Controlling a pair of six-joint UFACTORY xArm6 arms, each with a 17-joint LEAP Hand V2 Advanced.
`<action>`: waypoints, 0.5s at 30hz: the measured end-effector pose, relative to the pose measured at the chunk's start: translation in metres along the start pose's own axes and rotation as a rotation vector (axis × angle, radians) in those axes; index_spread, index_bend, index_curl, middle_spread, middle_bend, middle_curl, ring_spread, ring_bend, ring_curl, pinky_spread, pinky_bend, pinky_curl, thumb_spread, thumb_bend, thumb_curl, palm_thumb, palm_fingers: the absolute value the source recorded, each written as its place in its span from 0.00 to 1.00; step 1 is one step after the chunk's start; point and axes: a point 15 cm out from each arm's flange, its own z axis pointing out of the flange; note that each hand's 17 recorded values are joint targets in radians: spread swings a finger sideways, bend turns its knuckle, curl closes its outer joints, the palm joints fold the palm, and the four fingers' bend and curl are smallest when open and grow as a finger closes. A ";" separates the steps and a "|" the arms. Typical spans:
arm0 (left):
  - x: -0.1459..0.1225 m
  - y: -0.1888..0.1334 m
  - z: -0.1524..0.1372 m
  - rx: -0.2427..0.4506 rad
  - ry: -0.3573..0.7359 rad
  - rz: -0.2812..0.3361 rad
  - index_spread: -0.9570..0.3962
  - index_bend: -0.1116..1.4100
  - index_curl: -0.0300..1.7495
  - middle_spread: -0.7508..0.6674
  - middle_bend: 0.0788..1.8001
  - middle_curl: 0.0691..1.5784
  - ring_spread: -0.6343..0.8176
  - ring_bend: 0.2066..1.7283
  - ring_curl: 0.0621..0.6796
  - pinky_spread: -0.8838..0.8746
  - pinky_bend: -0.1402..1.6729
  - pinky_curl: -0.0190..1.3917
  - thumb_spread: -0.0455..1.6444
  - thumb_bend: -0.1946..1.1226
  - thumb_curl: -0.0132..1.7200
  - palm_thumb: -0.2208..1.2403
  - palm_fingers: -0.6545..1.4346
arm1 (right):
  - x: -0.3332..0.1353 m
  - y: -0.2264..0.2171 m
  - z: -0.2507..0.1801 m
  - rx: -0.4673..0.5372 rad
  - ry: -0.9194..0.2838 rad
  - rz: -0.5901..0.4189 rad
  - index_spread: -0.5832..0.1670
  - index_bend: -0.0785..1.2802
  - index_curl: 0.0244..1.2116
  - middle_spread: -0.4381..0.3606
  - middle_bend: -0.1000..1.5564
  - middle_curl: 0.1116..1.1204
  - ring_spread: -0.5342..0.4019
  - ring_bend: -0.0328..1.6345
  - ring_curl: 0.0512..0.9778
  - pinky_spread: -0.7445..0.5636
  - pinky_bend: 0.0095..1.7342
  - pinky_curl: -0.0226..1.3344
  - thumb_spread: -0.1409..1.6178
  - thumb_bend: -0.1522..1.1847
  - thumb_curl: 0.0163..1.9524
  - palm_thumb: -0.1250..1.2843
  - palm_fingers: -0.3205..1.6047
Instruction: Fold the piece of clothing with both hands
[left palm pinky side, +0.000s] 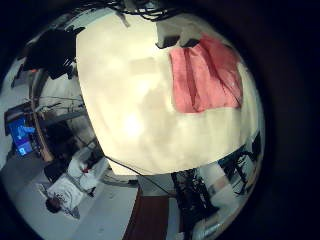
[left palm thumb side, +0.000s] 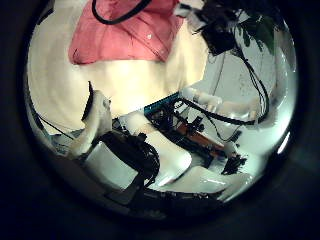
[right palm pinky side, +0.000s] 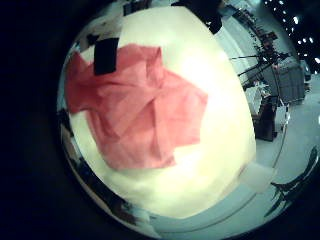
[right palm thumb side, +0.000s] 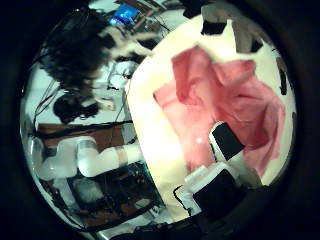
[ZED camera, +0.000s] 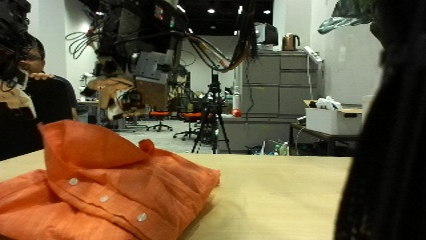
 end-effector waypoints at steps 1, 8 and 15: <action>0.001 -0.001 -0.001 0.003 -0.002 0.003 0.81 0.18 0.18 0.75 0.06 0.13 0.79 0.14 0.27 0.78 0.23 0.24 0.74 0.14 0.23 0.67 0.30 | 0.001 0.001 -0.015 0.020 0.008 0.000 0.64 0.19 0.46 0.63 0.36 0.48 0.57 0.48 0.49 0.66 0.44 0.61 0.73 0.11 0.44 0.87 0.06; 0.012 0.001 -0.010 0.017 -0.020 0.018 0.81 0.18 0.18 0.74 0.06 0.13 0.79 0.14 0.27 0.78 0.23 0.24 0.74 0.13 0.22 0.65 0.31 | 0.013 0.019 -0.104 0.123 0.060 0.029 0.54 0.15 0.31 0.76 0.23 0.34 0.73 0.37 0.38 0.85 0.37 0.51 0.72 0.12 0.44 0.90 0.11; 0.048 0.015 -0.036 0.049 -0.062 0.037 0.81 0.18 0.18 0.74 0.06 0.14 0.79 0.14 0.27 0.78 0.23 0.24 0.73 0.13 0.22 0.62 0.31 | 0.013 0.102 -0.160 0.009 0.022 0.173 0.50 0.18 0.26 0.74 0.21 0.30 0.80 0.28 0.30 0.90 0.26 0.40 0.71 0.09 0.43 0.79 0.15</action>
